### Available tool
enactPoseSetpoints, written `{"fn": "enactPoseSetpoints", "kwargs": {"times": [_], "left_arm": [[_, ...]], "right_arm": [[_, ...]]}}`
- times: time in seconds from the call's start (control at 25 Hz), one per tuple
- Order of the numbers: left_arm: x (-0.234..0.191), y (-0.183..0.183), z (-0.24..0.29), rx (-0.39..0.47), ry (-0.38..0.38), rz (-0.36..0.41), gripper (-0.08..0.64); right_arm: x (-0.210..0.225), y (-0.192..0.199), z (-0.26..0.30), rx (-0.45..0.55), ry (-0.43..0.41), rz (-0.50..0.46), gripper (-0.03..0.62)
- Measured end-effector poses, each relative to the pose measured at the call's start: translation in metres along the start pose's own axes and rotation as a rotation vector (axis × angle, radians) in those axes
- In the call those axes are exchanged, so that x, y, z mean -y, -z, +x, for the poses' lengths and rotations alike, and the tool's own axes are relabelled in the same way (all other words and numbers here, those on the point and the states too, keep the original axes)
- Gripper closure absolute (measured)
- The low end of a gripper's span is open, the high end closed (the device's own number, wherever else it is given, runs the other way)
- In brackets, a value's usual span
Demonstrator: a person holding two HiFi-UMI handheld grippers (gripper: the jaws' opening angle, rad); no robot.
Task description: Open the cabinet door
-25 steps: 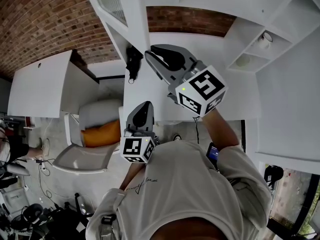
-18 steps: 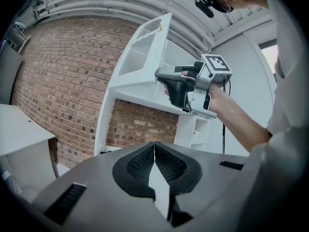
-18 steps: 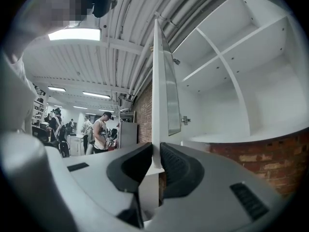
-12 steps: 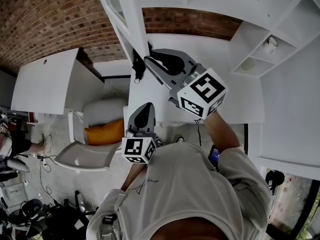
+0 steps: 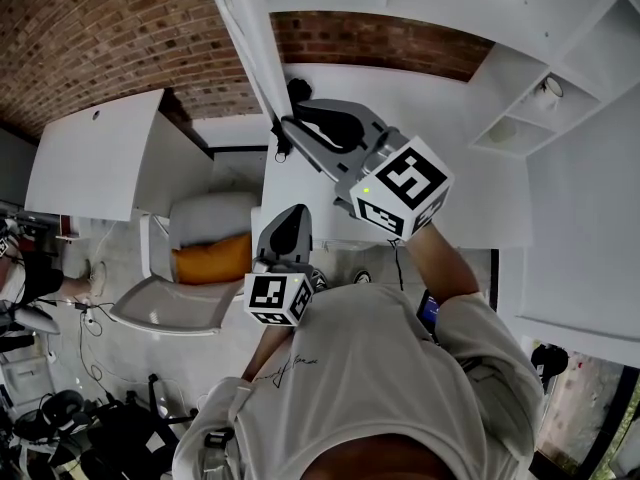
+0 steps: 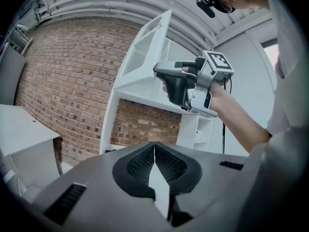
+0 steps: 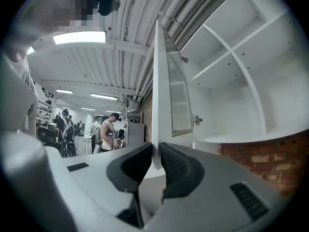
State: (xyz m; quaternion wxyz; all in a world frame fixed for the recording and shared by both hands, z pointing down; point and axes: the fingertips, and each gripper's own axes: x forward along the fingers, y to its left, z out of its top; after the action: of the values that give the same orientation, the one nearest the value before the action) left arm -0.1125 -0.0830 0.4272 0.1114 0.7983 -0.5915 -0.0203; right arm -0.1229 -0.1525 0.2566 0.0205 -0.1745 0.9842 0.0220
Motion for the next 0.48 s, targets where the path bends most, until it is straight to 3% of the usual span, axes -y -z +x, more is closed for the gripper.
{"fn": "enactPoseSetpoints", "kwargs": {"times": [0.48], "left_arm": [[-0.010,-0.001,-0.008,0.002,-0.022,0.005,0.543]], "right_arm": [[-0.017,0.000,0.014,0.013,-0.028,-0.029,0.528]]}}
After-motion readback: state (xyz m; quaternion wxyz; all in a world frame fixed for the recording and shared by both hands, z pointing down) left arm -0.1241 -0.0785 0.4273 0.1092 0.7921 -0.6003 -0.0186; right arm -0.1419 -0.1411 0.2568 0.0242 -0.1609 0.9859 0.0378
